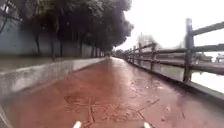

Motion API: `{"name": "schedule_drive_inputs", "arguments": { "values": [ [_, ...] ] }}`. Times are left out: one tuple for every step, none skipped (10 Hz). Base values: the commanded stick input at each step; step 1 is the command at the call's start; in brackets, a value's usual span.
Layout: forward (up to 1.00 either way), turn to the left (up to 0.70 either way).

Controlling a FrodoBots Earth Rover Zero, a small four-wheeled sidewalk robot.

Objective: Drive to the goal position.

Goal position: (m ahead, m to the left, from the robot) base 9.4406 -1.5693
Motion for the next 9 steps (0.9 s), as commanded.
{"name": "schedule_drive_inputs", "arguments": {
  "values": [
    [0.5, 0.06],
    [0.5, 0.06],
    [0.5, 0.05],
    [0.5, 0.05],
    [0.5, 0.05],
    [0.5, 0.05],
    [0.5, 0.05],
    [0.5, 0.06],
    [0.5, 0.06]
  ]
}}
